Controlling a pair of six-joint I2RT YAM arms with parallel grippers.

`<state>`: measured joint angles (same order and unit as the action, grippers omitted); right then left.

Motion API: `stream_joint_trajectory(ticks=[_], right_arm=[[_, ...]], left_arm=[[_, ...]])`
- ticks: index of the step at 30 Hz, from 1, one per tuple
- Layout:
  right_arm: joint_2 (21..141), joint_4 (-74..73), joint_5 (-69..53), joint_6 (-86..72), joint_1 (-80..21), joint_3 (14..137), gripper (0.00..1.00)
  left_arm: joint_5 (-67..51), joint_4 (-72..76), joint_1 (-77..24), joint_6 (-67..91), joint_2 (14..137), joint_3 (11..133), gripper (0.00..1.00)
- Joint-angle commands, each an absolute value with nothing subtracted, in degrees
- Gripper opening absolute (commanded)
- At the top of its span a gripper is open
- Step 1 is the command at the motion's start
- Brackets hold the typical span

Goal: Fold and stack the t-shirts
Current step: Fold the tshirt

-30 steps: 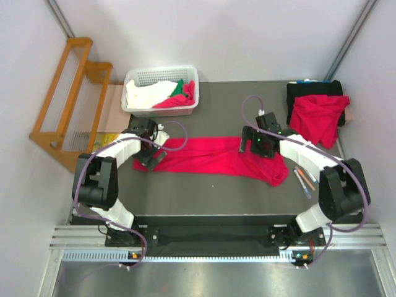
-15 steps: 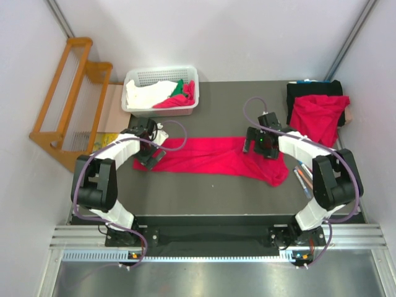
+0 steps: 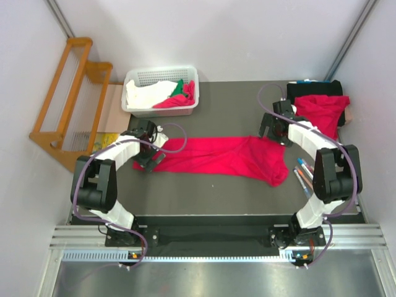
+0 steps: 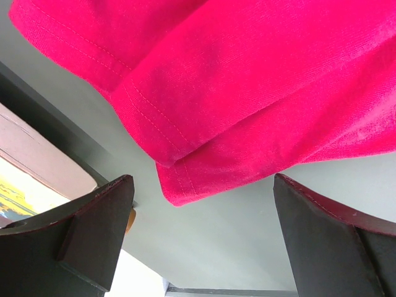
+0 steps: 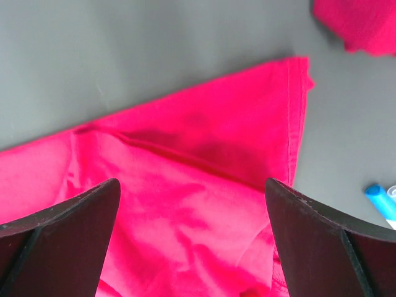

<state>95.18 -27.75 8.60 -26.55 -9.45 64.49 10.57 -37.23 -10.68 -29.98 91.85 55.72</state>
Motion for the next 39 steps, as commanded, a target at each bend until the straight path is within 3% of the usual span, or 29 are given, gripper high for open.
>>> stream_joint_trajectory(ticks=[1,10,19,28,39], right_arm=[[95.72,-28.65,10.64,-25.84,-8.88,69.78,1.0],[88.42,-27.69,5.02,-27.51,-14.58,66.63,1.0],[89.03,-23.03,1.76,-30.41,-20.74,56.87,1.0],[90.0,-20.92,0.79,-31.12,-20.83,53.09,1.0],[90.35,-20.66,1.14,-31.11,-20.92,52.03,0.99]], left_arm=[[10.63,-36.91,-10.99,-29.97,90.26,55.9,0.99],[11.43,-34.81,-10.9,-27.96,89.38,58.87,0.99],[-1.93,-37.0,-10.99,-19.43,90.44,64.16,0.99],[-0.53,-31.65,-10.9,-19.69,93.86,56.96,0.99],[2.46,-28.74,-10.11,-19.07,98.61,58.71,0.99]])
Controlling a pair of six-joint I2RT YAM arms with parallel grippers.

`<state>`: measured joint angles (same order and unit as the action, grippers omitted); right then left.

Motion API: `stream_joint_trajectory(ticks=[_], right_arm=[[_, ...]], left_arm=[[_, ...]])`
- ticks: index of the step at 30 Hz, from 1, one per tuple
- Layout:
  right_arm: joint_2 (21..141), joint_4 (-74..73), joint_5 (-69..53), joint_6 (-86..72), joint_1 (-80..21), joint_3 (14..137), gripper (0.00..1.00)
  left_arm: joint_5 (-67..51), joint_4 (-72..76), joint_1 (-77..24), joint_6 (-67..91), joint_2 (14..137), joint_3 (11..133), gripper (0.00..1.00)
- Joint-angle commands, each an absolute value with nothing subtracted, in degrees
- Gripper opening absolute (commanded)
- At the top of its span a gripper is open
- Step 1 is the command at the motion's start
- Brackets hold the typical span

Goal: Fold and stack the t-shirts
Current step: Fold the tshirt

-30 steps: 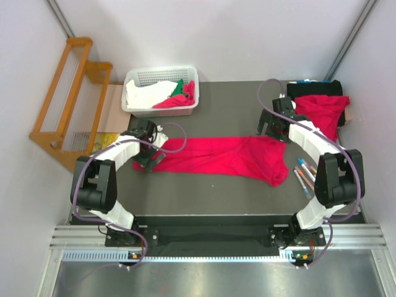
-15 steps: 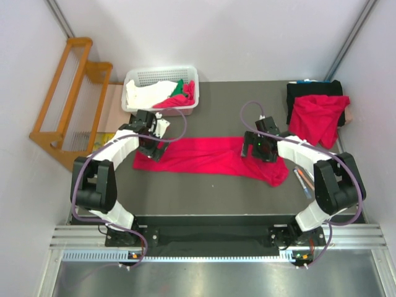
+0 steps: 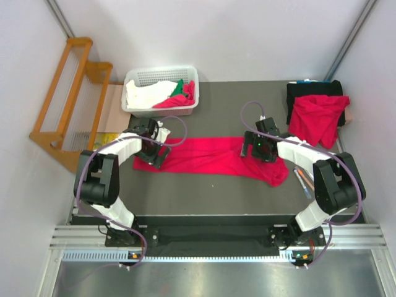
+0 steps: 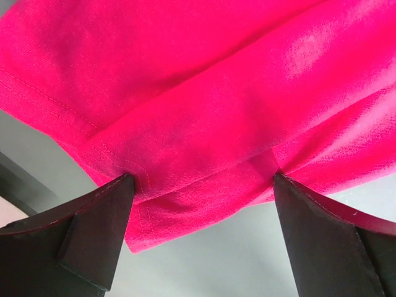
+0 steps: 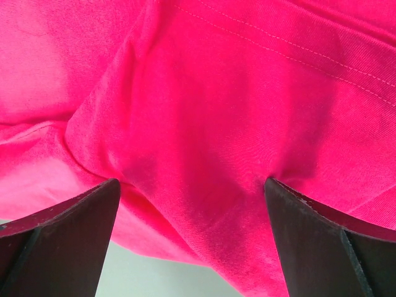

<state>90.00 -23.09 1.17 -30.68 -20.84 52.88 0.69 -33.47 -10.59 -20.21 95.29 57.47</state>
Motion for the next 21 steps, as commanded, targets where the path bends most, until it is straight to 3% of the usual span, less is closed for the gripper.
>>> stream_joint_trajectory(ticks=[1,21], right_arm=[[90.53,-20.48,1.06,-31.2,-20.92,51.77,1.0],[97.74,-11.95,-2.55,-33.4,-22.32,43.33,1.0]], left_arm=[[2.63,-28.83,-10.11,-19.16,98.7,58.97,0.99],[-1.84,-30.59,-5.45,-15.12,94.57,60.64,0.99]])
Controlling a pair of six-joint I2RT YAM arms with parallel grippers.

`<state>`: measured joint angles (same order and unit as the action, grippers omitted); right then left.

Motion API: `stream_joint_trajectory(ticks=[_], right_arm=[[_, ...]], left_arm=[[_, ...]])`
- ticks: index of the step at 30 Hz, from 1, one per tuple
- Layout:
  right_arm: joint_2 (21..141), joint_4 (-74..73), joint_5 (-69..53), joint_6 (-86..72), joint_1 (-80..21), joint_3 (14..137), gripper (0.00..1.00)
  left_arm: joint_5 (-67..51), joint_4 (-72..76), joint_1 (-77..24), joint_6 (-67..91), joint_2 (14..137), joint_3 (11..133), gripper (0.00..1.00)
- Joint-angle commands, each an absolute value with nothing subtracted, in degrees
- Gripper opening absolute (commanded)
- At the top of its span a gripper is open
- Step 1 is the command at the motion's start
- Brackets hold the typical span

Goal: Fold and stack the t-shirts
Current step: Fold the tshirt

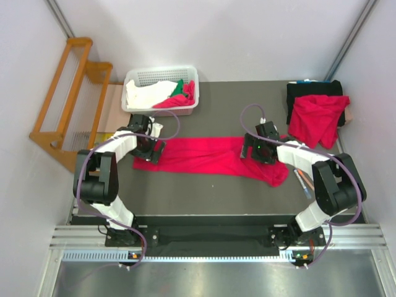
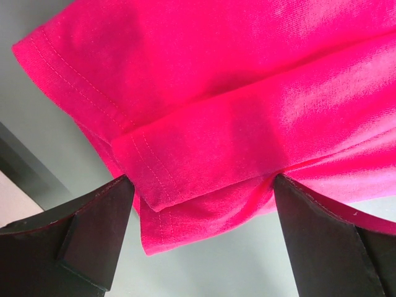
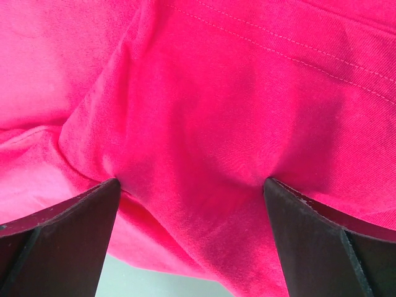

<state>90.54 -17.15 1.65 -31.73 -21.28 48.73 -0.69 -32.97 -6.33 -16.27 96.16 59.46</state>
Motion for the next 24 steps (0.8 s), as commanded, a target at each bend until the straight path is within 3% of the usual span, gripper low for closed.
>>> stream_joint_trajectory(ticks=[1,12,24], right_arm=[[97.73,-11.95,-2.55,-33.49,-22.41,43.24,1.0],[95.8,-13.09,-2.55,-33.84,-23.38,43.59,1.0],[95.71,-13.8,-2.2,-33.75,-23.38,44.3,1.0]], left_arm=[[-1.93,-30.76,-5.36,-15.2,94.83,60.82,0.99],[-6.15,-32.7,-3.87,-13.45,92.99,64.25,0.99],[-8.88,-32.6,-3.87,-13.44,92.46,60.03,0.99]])
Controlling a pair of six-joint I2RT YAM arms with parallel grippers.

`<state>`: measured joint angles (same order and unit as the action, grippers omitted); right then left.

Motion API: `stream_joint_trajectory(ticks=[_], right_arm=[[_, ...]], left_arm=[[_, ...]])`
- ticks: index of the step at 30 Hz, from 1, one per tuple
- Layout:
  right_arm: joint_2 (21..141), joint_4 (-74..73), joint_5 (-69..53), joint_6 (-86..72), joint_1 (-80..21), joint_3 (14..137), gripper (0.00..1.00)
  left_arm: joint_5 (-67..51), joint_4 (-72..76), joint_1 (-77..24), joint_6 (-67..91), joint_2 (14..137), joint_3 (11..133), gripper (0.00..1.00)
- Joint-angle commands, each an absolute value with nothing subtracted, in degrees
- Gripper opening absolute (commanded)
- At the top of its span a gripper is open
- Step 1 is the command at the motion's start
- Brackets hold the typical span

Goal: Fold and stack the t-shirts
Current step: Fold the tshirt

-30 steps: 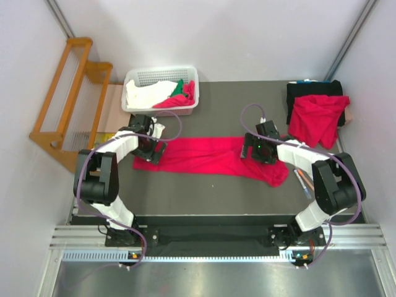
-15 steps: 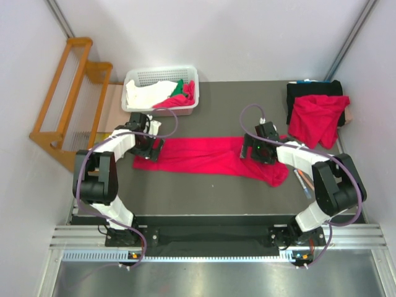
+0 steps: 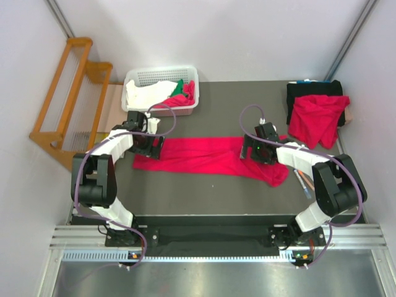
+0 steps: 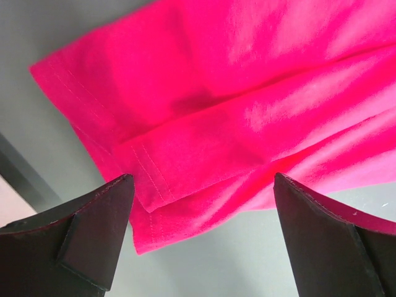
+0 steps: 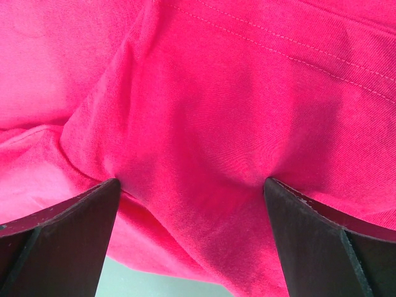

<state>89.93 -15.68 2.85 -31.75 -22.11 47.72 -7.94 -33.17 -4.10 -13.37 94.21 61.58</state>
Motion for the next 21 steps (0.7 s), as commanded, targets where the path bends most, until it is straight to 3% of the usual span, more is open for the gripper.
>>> stream_joint_trajectory(ticks=[1,21], right_arm=[[95.63,-13.97,-2.2,-33.75,-23.38,44.38,1.0],[94.57,-13.71,-1.85,-33.92,-23.64,43.33,1.0]], left_arm=[[-8.88,-32.69,-3.87,-13.53,92.72,60.03,0.99],[-3.96,-30.85,-3.87,-13.71,93.16,60.64,0.99]])
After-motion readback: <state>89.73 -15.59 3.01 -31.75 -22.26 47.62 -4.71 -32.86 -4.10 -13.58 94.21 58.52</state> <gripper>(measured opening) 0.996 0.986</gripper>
